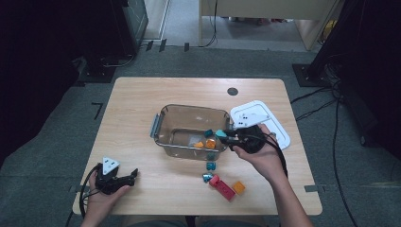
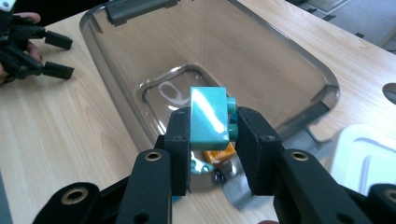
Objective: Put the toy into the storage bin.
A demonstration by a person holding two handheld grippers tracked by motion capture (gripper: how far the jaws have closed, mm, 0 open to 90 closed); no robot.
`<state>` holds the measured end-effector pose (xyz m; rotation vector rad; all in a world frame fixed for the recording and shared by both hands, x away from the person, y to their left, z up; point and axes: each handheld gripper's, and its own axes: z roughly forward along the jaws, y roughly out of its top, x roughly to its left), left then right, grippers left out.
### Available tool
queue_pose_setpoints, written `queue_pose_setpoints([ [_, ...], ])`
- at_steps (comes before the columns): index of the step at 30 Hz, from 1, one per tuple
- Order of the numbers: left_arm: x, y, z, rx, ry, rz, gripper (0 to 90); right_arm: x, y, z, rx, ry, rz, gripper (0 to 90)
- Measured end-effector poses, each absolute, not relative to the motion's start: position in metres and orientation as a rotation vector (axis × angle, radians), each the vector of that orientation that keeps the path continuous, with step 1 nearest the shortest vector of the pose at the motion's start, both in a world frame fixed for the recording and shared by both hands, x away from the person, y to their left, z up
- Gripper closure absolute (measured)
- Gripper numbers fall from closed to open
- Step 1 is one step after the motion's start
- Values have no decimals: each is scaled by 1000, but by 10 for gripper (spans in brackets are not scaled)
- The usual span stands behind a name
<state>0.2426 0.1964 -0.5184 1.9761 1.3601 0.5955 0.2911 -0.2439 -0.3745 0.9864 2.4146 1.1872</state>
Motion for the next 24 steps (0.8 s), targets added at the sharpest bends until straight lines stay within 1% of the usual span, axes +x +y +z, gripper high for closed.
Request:
queue_pose_setpoints([
  [12,243,197,-518,1977,1359,596,146,316,-218,-389,1049,2435,1164,669],
  [15,243,197,-518,1977,1359,596,146,318,-218,-390,1069,2424,1200,597],
  [24,243,196,-518,1975,1360,595,146,306,-233,-385,1074,2383,1212,510],
])
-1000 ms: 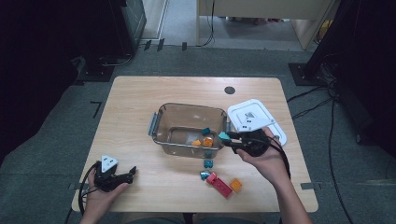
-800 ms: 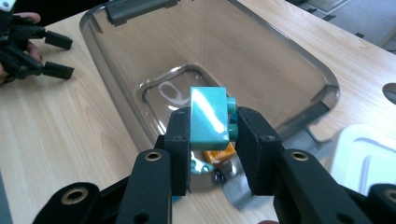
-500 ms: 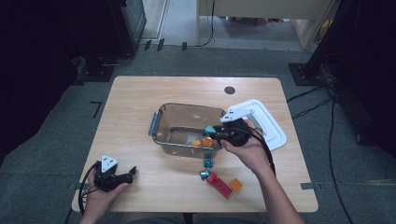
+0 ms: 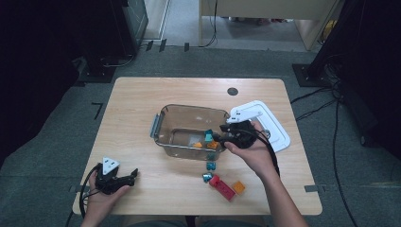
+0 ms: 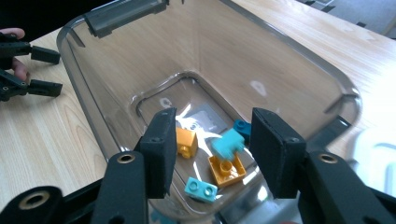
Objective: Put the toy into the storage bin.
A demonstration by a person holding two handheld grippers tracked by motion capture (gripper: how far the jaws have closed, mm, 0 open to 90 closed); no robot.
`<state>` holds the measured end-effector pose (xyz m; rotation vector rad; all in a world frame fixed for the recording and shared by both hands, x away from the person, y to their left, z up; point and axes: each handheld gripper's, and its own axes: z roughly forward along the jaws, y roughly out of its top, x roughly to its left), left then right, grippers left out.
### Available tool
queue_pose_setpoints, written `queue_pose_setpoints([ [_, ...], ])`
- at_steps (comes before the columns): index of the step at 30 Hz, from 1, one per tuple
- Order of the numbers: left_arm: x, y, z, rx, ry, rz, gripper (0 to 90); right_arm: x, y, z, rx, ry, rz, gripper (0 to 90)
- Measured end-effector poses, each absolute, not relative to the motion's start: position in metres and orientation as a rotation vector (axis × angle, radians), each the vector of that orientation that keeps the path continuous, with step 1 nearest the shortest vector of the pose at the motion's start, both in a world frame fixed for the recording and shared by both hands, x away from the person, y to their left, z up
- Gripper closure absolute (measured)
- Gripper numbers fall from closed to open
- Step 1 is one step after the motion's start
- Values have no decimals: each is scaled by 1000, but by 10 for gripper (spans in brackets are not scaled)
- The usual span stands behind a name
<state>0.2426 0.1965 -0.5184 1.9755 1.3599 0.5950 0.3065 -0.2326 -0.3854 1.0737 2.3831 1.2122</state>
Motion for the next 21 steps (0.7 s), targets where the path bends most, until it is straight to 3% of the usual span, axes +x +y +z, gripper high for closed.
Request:
queue_pose_setpoints([
  [13,243,196,-518,1976,1361,593,146,269,-267,-382,1110,2313,1251,495],
  [21,243,196,-518,1977,1361,594,146,245,-270,-402,1126,2335,1256,512],
])
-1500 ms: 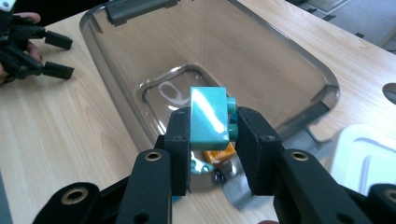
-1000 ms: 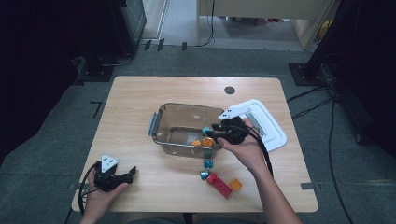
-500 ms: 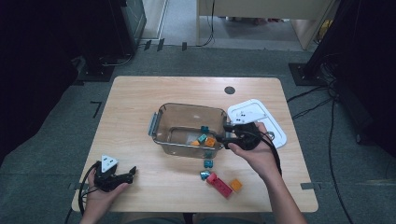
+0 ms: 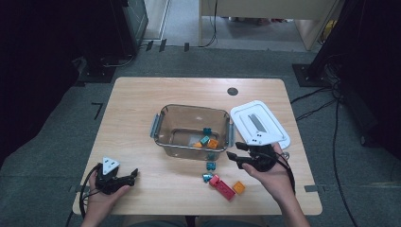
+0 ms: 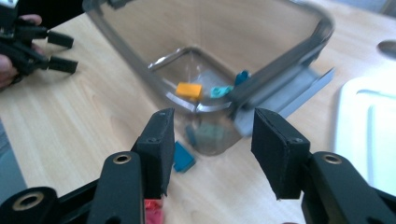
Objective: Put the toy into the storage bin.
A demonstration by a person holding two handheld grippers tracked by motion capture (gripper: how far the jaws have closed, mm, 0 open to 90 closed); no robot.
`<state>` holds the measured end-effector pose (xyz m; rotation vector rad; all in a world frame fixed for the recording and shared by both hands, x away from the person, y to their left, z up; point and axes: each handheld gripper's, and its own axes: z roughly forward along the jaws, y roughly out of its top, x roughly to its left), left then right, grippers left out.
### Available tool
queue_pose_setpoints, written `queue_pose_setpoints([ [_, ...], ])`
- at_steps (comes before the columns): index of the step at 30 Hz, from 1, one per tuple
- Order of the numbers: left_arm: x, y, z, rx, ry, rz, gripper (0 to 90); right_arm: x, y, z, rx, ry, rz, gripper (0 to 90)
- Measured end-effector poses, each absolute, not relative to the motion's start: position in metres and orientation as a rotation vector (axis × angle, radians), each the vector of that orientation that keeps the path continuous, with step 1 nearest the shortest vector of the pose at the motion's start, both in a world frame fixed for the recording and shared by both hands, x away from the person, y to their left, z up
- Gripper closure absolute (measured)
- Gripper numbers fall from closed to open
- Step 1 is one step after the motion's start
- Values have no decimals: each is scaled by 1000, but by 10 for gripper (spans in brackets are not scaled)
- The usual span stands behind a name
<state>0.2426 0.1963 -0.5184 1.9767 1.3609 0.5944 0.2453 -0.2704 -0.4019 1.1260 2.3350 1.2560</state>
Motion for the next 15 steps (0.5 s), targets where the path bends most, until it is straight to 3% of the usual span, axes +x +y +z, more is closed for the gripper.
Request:
queue_pose_setpoints([
  [15,243,196,-518,1976,1361,594,146,251,-237,-479,1043,2459,1276,636],
])
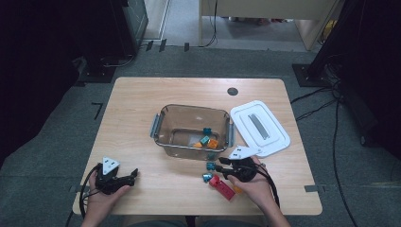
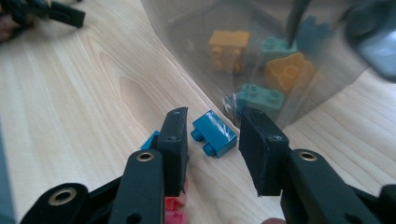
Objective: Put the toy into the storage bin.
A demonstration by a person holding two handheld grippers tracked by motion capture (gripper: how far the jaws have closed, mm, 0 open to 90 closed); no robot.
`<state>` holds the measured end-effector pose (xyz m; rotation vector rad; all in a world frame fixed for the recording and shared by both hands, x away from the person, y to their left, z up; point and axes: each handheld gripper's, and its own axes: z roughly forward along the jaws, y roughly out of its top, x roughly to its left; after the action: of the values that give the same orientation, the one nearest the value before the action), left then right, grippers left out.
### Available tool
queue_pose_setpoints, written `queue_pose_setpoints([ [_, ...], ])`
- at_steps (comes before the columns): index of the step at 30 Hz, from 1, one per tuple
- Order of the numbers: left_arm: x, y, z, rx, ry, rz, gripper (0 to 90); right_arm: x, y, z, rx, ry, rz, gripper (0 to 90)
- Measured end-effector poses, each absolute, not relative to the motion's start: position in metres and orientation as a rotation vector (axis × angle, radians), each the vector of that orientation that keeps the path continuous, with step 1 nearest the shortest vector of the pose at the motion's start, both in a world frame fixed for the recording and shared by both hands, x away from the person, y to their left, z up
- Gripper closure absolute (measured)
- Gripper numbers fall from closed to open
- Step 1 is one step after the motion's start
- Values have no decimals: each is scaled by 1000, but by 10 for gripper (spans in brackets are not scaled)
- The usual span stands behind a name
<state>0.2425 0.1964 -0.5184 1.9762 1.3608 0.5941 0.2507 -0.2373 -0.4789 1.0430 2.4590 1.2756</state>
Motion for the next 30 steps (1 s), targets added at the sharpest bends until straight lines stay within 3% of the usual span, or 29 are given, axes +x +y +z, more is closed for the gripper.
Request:
queue_pose_setpoints([
  [11,243,196,-518,1976,1361,594,146,262,-226,-501,938,2519,1208,637],
  [26,243,196,-518,1976,1361,594,146,268,-219,-515,877,2555,1137,564],
  [30,243,196,-518,1976,1361,594,146,267,-218,-515,859,2556,1119,640],
])
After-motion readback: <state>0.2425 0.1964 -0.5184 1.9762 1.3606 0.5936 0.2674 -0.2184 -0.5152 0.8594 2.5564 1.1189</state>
